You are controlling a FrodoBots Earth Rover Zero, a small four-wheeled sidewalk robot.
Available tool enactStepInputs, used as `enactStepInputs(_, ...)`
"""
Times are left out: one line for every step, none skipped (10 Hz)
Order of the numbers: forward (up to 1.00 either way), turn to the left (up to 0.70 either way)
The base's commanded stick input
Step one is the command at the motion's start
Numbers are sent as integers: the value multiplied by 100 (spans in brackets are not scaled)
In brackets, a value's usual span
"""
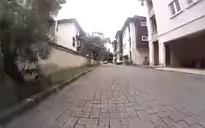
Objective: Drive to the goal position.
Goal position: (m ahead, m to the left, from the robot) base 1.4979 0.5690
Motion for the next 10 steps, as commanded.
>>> enactStepInputs(70, 0)
enactStepInputs(70, 0)
enactStepInputs(70, 0)
enactStepInputs(70, 0)
enactStepInputs(70, 0)
enactStepInputs(70, 0)
enactStepInputs(70, 0)
enactStepInputs(70, 0)
enactStepInputs(70, 0)
enactStepInputs(70, 0)
